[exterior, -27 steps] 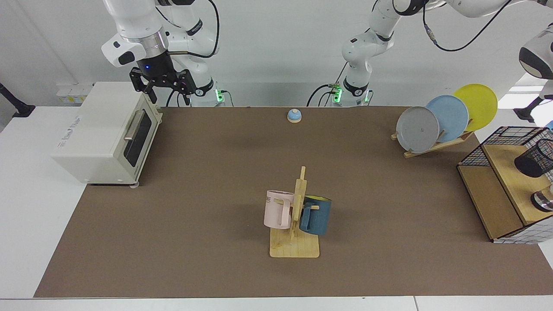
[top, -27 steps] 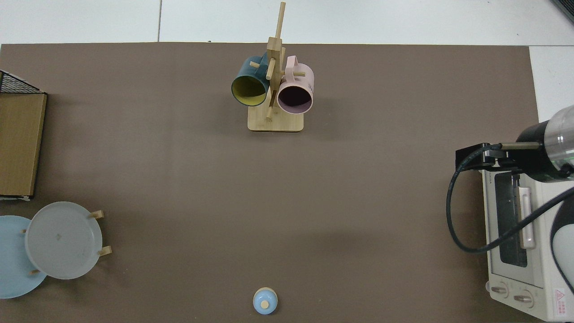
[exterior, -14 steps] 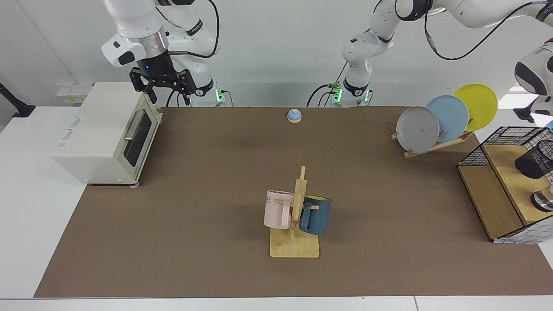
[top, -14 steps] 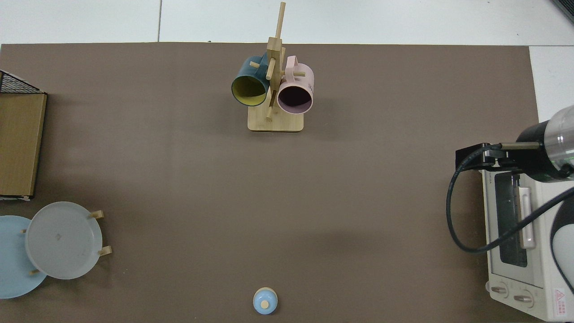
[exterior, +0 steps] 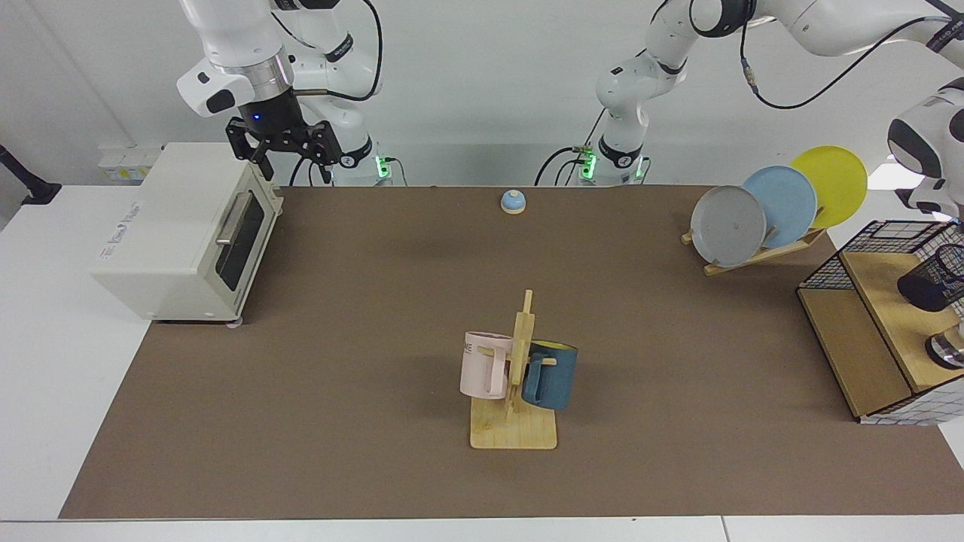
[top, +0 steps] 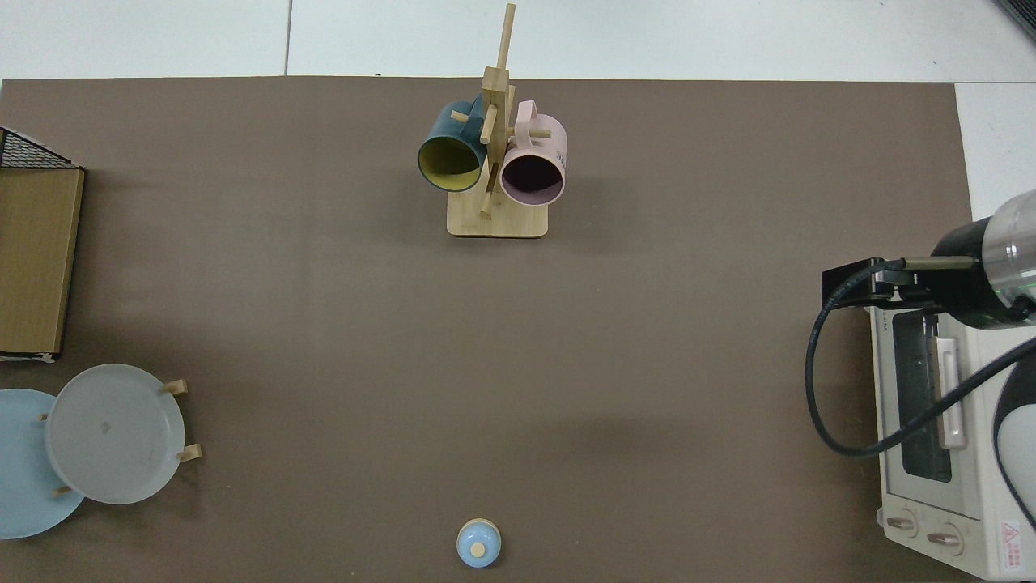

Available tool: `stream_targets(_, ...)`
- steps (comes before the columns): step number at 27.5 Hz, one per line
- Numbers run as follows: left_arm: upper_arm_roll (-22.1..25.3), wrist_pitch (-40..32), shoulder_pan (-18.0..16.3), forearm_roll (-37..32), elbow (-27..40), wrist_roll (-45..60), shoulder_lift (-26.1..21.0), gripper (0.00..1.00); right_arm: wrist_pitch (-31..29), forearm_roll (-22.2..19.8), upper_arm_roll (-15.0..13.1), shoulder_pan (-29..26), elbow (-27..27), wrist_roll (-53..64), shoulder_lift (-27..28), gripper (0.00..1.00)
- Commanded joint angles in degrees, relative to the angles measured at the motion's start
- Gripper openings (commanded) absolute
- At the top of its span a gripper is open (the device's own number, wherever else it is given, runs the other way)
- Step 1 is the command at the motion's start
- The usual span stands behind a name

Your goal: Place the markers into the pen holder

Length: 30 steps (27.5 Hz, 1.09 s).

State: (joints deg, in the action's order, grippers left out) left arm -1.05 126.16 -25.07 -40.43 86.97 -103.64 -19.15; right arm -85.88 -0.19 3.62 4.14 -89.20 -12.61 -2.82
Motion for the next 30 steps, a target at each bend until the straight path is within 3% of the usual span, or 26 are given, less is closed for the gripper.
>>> stream_targets(1, -0.44, 1.02, -0.6, 1.85, 3.21, -0.42, 1.39, 0.0, -0.69, 0.1, 0.51, -0.71, 0.34, -0.84, 0.1, 1.0)
stream_targets(30, -0.79, -1.44, 0.19, 4.31, 3.82, -0.86, 2.1, 0.0, -0.69, 0.1, 0.51, -0.71, 0.34, -0.84, 0.1, 1.0)
